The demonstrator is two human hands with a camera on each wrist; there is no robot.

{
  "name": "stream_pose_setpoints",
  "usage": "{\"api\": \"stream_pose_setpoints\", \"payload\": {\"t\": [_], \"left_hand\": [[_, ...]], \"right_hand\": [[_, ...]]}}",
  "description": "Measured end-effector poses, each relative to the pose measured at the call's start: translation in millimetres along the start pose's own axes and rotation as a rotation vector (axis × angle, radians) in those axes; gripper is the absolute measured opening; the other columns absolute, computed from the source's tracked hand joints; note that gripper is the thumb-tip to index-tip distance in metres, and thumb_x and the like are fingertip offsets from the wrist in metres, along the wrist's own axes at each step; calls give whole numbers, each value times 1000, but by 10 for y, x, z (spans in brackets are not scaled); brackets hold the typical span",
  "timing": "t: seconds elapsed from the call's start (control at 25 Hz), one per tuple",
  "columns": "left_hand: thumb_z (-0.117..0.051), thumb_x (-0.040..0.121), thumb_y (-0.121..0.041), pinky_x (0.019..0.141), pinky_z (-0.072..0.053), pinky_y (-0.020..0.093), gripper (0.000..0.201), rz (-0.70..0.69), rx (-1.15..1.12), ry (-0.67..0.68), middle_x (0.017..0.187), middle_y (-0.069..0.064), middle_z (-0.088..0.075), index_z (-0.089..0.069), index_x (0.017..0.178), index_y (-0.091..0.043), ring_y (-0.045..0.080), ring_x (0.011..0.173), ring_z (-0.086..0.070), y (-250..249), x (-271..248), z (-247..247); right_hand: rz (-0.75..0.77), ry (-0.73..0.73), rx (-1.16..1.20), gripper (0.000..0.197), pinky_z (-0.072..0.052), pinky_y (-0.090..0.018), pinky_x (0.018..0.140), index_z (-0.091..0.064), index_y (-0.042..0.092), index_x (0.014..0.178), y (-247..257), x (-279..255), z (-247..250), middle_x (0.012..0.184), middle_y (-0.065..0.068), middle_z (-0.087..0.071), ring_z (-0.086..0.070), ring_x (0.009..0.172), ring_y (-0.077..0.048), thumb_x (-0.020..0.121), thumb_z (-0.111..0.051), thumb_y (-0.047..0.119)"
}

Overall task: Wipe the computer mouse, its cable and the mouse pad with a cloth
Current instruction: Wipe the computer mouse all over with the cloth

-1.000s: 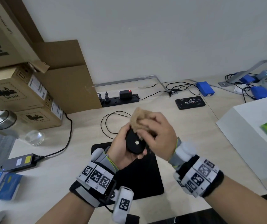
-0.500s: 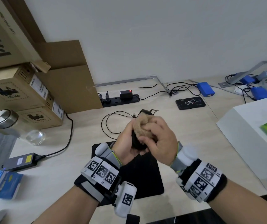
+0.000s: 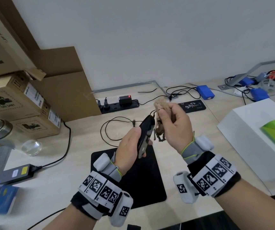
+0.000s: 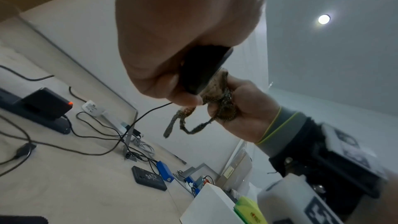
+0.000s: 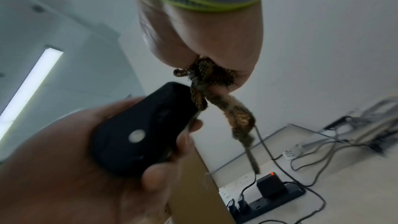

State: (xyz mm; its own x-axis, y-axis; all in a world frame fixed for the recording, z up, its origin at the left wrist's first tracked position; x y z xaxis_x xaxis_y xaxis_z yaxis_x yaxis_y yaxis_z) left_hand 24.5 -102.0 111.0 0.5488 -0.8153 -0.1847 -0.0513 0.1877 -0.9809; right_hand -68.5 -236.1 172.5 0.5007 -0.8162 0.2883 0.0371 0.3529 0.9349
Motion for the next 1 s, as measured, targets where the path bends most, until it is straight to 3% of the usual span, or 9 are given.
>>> {"api": "stream_pose_setpoints", "payload": {"t": [0.08, 0.16, 0.24, 0.32, 0.4, 0.56, 0.72, 0.84, 1.0], "left_hand": [[-30, 98, -46, 57, -49, 30, 46, -70, 80, -48, 75, 5, -68, -59, 93, -11, 17, 58, -57, -74, -18, 21], [-29, 102, -35, 66, -46, 17, 35, -140, 157, -120, 71, -5, -61, -56, 83, -22, 0, 62, -57, -159, -27, 55], [-26, 106, -19, 75, -41, 6, 35, -178, 213, -164, 86, -11, -61, -56, 90, -29, -11, 81, -58, -173, -2, 102], [-24, 103, -36, 80, -49, 24, 37, -215, 227, -146, 88, -2, -64, -58, 96, -23, 3, 84, -61, -150, -7, 114], [-18, 95, -57, 71, -51, 46, 50, -210, 321, -120, 78, 6, -61, -54, 92, -21, 22, 71, -60, -92, -24, 132], [-21, 90, -65, 65, -48, 38, 52, -127, 349, -115, 82, 2, -64, -55, 96, -28, 16, 69, -58, -11, -28, 151], [-62, 92, -29, 60, -53, 33, 29, 136, -254, -61, 100, 3, -65, -60, 120, -20, 12, 79, -65, 165, -46, 161], [-73, 77, -19, 66, -59, 41, 44, 70, -282, -2, 90, 4, -68, -57, 118, -17, 24, 82, -69, 73, -97, 173], [-78, 75, -14, 72, -60, 51, 57, 5, -242, -29, 90, 0, -70, -50, 123, -26, 30, 83, -70, -7, -129, 172]], "right_hand": [[82, 40, -129, 19, -45, -25, 68, -61, 15, 95, 63, -166, -130, 87, -4, -57, -53, 72, -10, 89, -59, 33], [185, 86, -168, 20, -40, -21, 66, -59, 11, 87, 215, -405, -286, 85, -3, -52, -48, 73, -12, 85, -59, 31], [247, 140, -155, 20, -39, -17, 65, -59, 9, 86, 279, -570, -388, 84, -1, -48, -46, 72, -11, 85, -58, 30], [286, 152, -165, 20, -41, -21, 63, -60, 10, 86, 250, -530, -362, 84, 0, -48, -48, 71, -12, 86, -58, 29], [303, 116, -192, 18, -43, -24, 63, -60, 12, 87, 199, -398, -294, 84, 0, -50, -49, 72, -12, 86, -60, 30], [211, 45, -215, 26, -41, -17, 69, -63, 14, 91, 67, -231, -239, 84, 3, -54, -49, 73, -8, 83, -58, 38], [-15, -14, -40, 7, -50, -30, 68, -64, 23, 89, -167, -156, -92, 79, 4, -64, -60, 70, -11, 87, -62, 30], [-60, -55, 23, 16, -49, -27, 66, -60, 31, 83, -196, -150, 29, 71, 10, -63, -57, 64, -4, 92, -60, 17], [-28, -12, 61, 9, -52, -31, 68, -62, 32, 87, -121, -244, 27, 73, 11, -65, -59, 68, -9, 89, -60, 23]]}}
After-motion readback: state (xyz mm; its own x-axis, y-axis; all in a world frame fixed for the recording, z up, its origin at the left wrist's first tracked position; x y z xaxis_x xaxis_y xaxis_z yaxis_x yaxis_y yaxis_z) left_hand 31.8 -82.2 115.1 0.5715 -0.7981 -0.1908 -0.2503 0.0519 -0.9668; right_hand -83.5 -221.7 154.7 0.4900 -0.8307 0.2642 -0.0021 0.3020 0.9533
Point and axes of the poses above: each hand's wrist, its own x-axis towards the middle knuckle, its own z-axis out of the back of the hand, y = z × x, the point moved 10 cm from there along x, towards the middle knuckle
